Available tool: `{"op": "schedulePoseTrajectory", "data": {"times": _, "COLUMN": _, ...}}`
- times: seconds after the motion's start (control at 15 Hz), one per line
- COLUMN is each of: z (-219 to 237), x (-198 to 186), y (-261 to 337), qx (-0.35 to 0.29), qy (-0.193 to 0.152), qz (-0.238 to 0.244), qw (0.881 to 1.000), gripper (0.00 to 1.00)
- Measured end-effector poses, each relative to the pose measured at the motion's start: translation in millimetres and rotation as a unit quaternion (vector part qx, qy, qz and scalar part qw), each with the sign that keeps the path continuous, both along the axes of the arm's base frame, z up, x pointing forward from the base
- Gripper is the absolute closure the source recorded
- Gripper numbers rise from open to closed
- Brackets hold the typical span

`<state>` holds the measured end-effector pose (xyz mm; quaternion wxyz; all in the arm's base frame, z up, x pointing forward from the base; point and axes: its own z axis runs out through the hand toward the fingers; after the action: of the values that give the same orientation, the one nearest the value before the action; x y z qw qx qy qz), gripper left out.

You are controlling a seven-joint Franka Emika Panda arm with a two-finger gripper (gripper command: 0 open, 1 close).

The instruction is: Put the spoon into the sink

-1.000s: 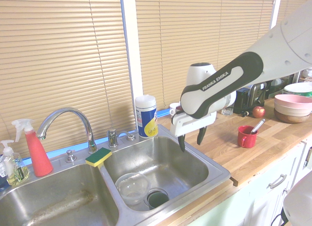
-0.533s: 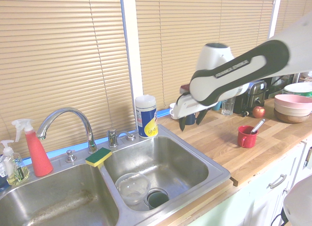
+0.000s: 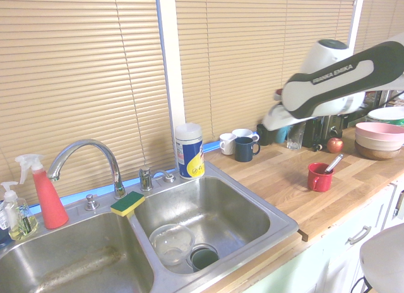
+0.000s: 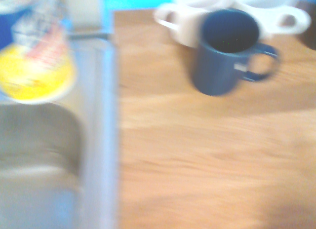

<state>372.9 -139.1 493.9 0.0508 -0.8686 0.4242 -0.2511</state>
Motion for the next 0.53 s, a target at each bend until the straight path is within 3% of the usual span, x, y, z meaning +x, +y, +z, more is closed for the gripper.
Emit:
{"op": "schedulePoseTrajectory", "data": {"times": 0.27, "z": -7, "x": -29, "y": -60, "qx": -0.008, "qy": 0.014, "qz": -0.001, "qw": 1.000, "gripper": 0.00}}
{"op": "schedulePoseTrajectory", "data": {"times": 0.53, "z": -5, "x": -58, "y": -109, "qx": -0.011, "qy": 0.057, "qz": 0.022, "qw": 0.998, "gripper": 0.00}}
